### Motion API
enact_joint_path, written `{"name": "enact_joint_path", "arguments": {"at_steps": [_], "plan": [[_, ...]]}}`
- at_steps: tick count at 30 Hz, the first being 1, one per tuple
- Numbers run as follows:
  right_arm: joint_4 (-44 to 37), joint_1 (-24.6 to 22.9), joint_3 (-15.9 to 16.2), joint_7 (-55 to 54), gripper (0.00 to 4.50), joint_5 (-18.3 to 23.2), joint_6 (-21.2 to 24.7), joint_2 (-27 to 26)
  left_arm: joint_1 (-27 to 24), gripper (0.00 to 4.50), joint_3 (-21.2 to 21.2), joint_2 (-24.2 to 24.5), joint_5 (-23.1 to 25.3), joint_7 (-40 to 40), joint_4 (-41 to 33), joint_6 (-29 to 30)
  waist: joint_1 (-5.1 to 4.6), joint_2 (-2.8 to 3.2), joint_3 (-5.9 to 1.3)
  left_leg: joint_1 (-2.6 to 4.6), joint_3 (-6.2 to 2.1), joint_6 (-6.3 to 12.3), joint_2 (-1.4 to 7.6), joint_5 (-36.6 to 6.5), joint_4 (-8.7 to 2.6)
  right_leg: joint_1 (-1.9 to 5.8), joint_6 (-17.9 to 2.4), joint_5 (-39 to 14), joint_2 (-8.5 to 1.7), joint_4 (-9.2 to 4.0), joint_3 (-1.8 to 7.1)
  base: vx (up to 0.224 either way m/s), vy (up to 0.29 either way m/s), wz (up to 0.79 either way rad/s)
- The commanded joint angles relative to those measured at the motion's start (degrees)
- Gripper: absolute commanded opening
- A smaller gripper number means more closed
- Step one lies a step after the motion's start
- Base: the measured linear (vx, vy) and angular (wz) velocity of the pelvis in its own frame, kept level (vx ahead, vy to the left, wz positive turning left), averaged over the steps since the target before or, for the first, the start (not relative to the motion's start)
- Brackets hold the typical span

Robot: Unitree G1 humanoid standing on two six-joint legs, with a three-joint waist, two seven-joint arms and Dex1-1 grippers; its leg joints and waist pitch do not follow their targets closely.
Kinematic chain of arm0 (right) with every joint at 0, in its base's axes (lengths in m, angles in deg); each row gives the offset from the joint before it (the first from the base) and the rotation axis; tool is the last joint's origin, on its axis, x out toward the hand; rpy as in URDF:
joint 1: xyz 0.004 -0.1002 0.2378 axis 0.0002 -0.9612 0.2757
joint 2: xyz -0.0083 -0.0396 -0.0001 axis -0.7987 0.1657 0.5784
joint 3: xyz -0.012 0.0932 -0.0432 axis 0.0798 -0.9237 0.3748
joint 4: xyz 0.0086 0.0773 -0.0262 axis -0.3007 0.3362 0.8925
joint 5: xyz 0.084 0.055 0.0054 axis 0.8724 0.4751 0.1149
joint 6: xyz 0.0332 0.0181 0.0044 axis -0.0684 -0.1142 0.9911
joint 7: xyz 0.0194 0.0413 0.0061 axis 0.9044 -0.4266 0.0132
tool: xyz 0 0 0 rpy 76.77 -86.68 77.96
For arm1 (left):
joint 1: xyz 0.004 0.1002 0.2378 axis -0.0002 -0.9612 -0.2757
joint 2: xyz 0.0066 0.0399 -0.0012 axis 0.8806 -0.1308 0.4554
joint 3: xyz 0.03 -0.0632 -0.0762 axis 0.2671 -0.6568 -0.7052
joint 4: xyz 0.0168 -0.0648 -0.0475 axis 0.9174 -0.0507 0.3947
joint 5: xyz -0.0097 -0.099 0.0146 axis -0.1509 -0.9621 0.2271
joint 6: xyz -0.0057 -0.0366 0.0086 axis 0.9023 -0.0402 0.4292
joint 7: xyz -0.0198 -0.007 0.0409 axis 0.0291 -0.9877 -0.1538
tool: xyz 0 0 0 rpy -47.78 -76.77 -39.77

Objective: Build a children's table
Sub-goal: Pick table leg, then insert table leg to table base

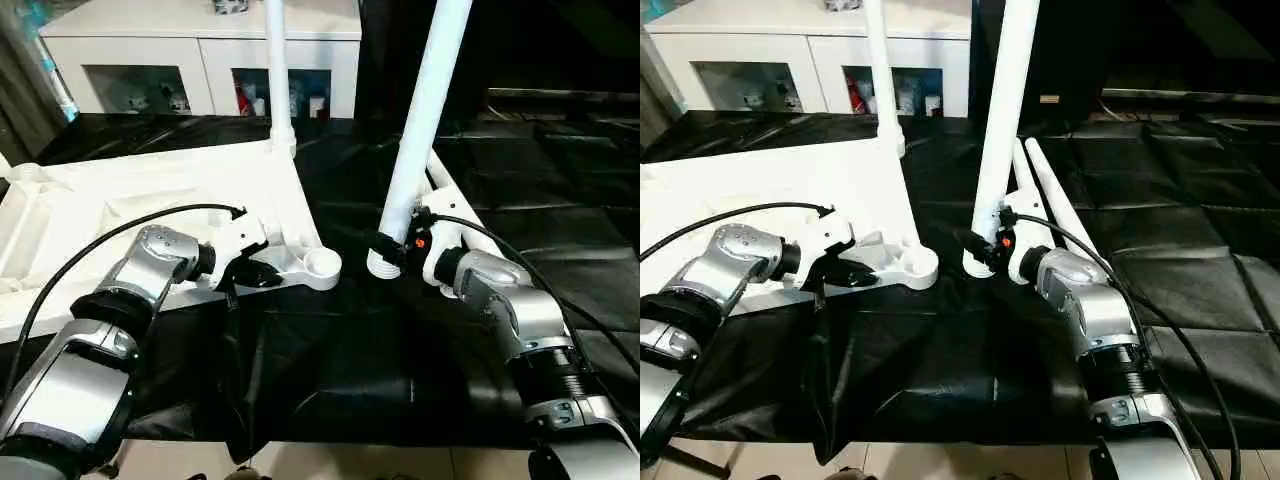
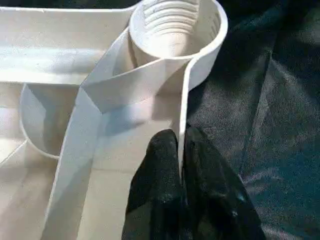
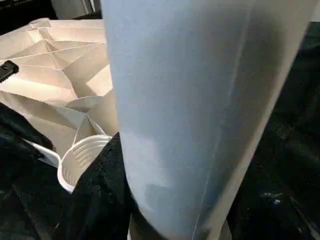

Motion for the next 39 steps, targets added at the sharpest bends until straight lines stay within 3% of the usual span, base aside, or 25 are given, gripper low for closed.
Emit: {"name": "enact_joint_path", "arguments": {"at_steps": [1,9,13,18,19,22,23,35,39], "plan": [[-0.8,0.7,0.0,0.6,1.93,-0.2,-0.4,0.3,0.5,0.05,0.1,0.7,1.0,-0.4,1.3,0.1,0.08,0.45,-5.13,0.92,-0.07,-0.54,0.58,-12.4,-3.81,4.06,-13.6,-8.5,-3.14,-3.57,2.23,0.000,0.000,0.00],[-4.5,-0.4,-0.5,3.9,1.93,3.1,2.4,0.4,-2.9,0.00,-0.1,-0.4,-0.8,2.0,-9.0,8.0,-0.36,0.55,-5.05,0.93,-0.05,0.38,0.76,-12.0,-3.80,4.09,-14.7,-7.8,-3.19,-3.44,2.24,0.000,0.000,0.00],[-7.9,-1.4,0.3,7.7,1.93,5.3,4.7,1.4,-8.0,0.00,0.4,-3.1,-3.7,1.4,-22.4,17.6,-0.27,0.41,-4.98,1.06,-0.03,0.74,1.25,-12.2,-3.92,4.06,-15.4,-7.8,-3.34,-3.37,2.33,0.000,0.000,0.00],[-7.6,-1.5,2.0,8.7,1.93,3.6,4.3,2.0,-12.3,0.00,1.2,-6.3,-3.1,-4.0,-30.8,23.9,0.53,0.23,-4.70,1.14,0.15,0.43,0.96,-13.2,-3.87,3.60,-13.6,-12.0,-3.13,-3.98,2.33,0.000,0.000,0.00],[-7.1,-1.5,2.7,8.6,1.93,2.6,3.7,2.3,-12.8,0.00,1.1,-6.9,-3.0,-4.9,-31.6,24.5,0.53,-0.11,-4.61,1.06,0.17,0.19,0.92,-13.6,-3.93,3.70,-12.8,-13.9,-3.13,-4.15,2.31,0.000,0.000,0.00],[-6.4,-1.8,4.3,8.7,1.93,1.0,3.0,2.7,-13.8,0.00,1.2,-7.6,-2.5,-6.3,-33.2,25.1,0.47,-0.09,-4.40,1.04,0.04,-0.16,0.61,-14.6,-4.06,3.64,-10.4,-18.8,-3.08,-4.77,2.20,0.000,0.000,0.00],[-6.1,-2.0,4.9,8.7,1.93,0.4,2.8,2.7,-14.3,0.00,0.8,-8.0,-1.8,-7.8,-33.5,24.1,0.49,-0.46,-4.55,1.10,0.06,-0.05,0.61,-14.3,-4.03,3.62,-9.7,-18.9,-3.06,-4.86,2.27,0.000,0.000,0.00],[0.3,-0.6,4.7,6.9,1.93,-1.2,-0.2,1.0,-15.9,0.00,1.0,-7.3,-1.4,-8.7,-36.6,25.0,-0.12,0.04,-4.50,1.08,-0.05,0.05,0.53,-15.0,-4.15,3.41,-10.4,-17.1,-2.80,-4.72,2.20,0.000,0.000,0.00],[2.3,-0.2,3.1,7.2,1.93,0.1,0.2,0.0,-16.0,0.00,0.5,-7.3,-1.7,-8.9,-36.9,24.9,-0.62,0.07,-4.28,1.40,-0.13,-0.12,0.49,-17.7,-4.26,3.28,-9.7,-21.1,-2.91,-5.21,2.09,0.000,0.000,0.00]]}}
